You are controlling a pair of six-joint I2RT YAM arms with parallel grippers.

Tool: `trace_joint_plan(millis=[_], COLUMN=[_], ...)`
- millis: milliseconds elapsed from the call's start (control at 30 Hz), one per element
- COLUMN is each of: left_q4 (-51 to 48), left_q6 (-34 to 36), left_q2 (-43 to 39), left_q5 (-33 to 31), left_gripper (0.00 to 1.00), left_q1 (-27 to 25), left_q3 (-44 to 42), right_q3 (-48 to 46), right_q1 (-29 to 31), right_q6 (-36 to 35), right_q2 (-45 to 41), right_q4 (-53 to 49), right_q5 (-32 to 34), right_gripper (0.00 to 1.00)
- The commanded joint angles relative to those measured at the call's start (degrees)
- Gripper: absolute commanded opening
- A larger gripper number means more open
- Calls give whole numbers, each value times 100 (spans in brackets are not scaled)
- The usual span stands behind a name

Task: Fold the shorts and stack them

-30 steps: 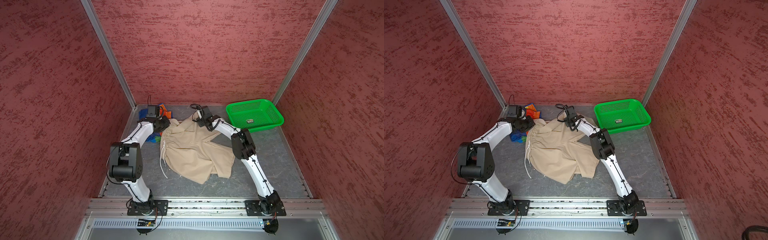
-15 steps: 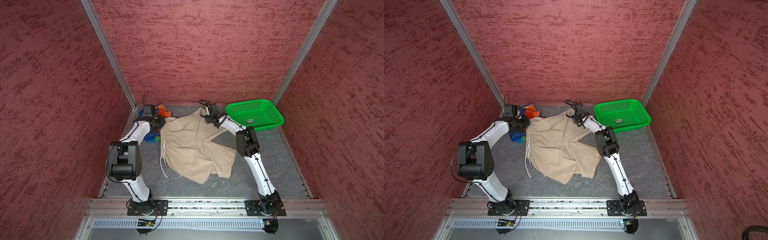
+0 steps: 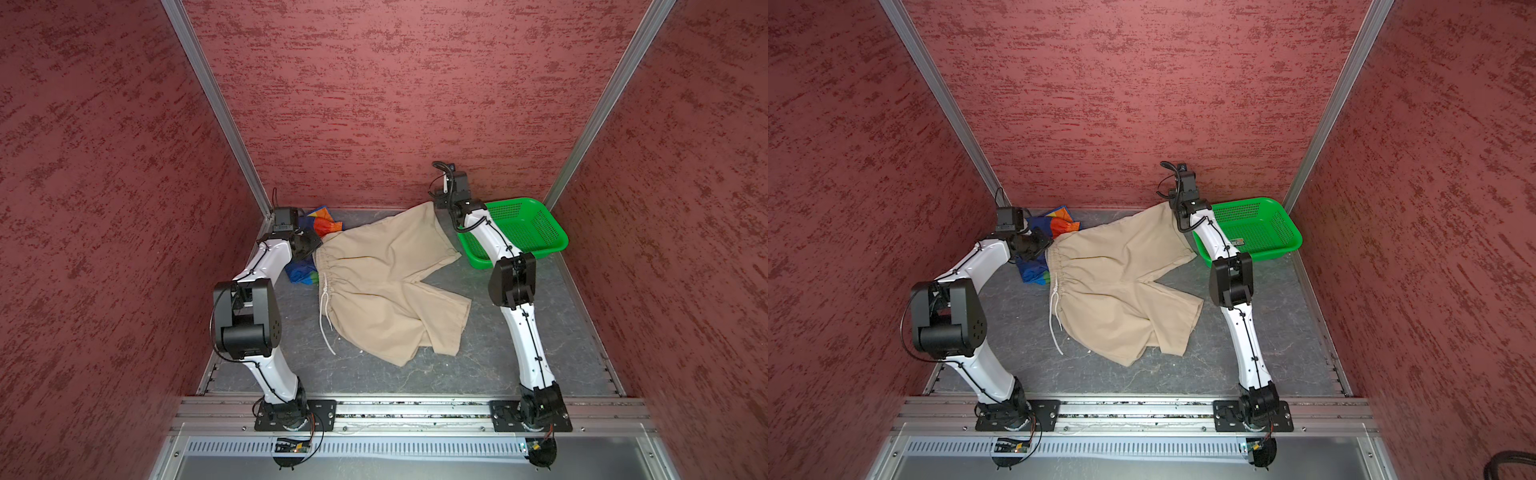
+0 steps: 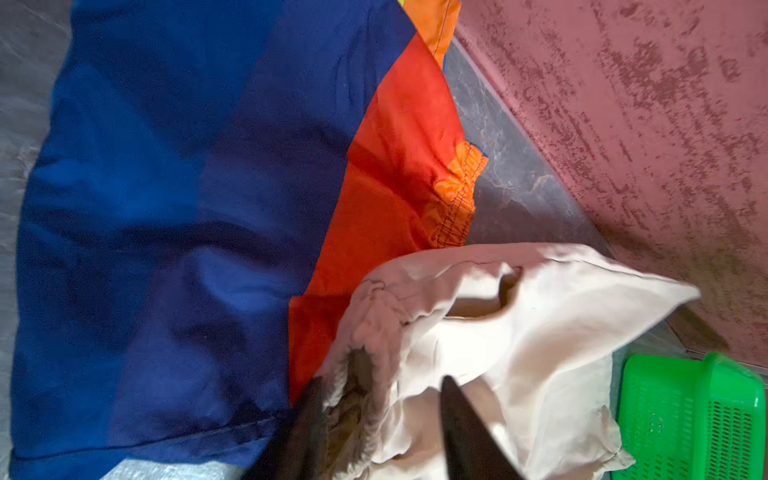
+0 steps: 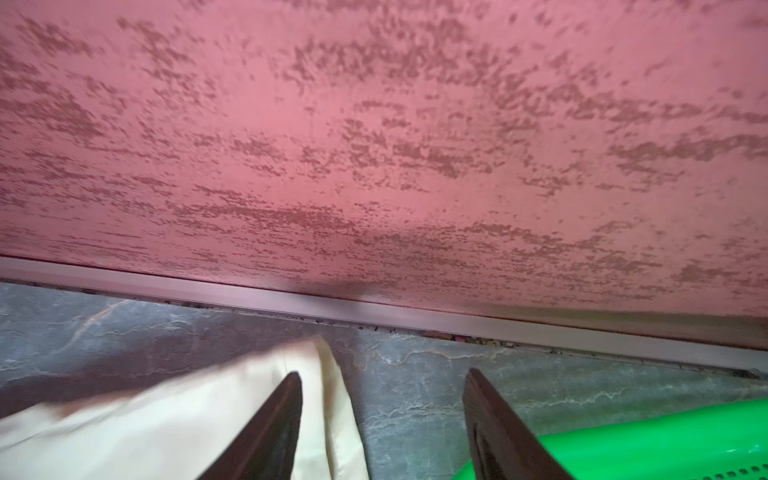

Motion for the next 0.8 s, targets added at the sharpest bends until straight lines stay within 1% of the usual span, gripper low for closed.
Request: trace_joint_plan(millis=[0, 67, 100, 200, 267, 333, 400, 467, 567, 600, 700, 767], left_q4=[-8, -112, -151, -285, -475, -740, -1001, -1237, -1353, -1349, -1206, -1087], left_q6=[-76, -82, -79, -46, 70, 180, 246, 224, 105, 28, -228, -400], left_q2=[-354, -753, -971, -1863, -2489, -3084, -3589, -4047, -4530, -4621, -4839, -4898], left_q5=[47, 34, 15, -65, -141, -275, -333, -361, -420, -469, -484, -531], left_gripper=[66, 72, 73, 74, 70, 66, 62, 61, 61, 63, 70, 71], left_q1=[26, 22, 11, -25, -91, -202, -337, -494, -736, -833, -1100, -1320], left_q3=[193, 119, 39, -412, -807, -1181, -1606, -2092, -2822, -3034, -3640, -3946], right_q3=[-450, -1234, -1684, -3465, -4647, -5625, -6507, -7330, -8214, -8419, -8966, -9247], right_q1=[145, 270, 350, 724, 1041, 1247, 1282, 1279, 1275, 1274, 1186, 1027], right_q6=[169, 189, 179, 174, 297, 673, 1239, 1726, 2171, 2281, 2606, 2805], right_q2=[-589, -1247, -1586, -2848, -3767, -4546, -5257, -5909, -6650, -6814, -7119, -7179], right_q4=[-334, -234, -136, 218, 252, 17, -297, -612, -971, -1019, -964, -768], right_q5=[-143, -140, -89, 140, 406, 570, 365, 244, 189, 164, -113, -405], right_gripper=[65, 66, 66, 71, 75, 78, 79, 79, 79, 79, 74, 70])
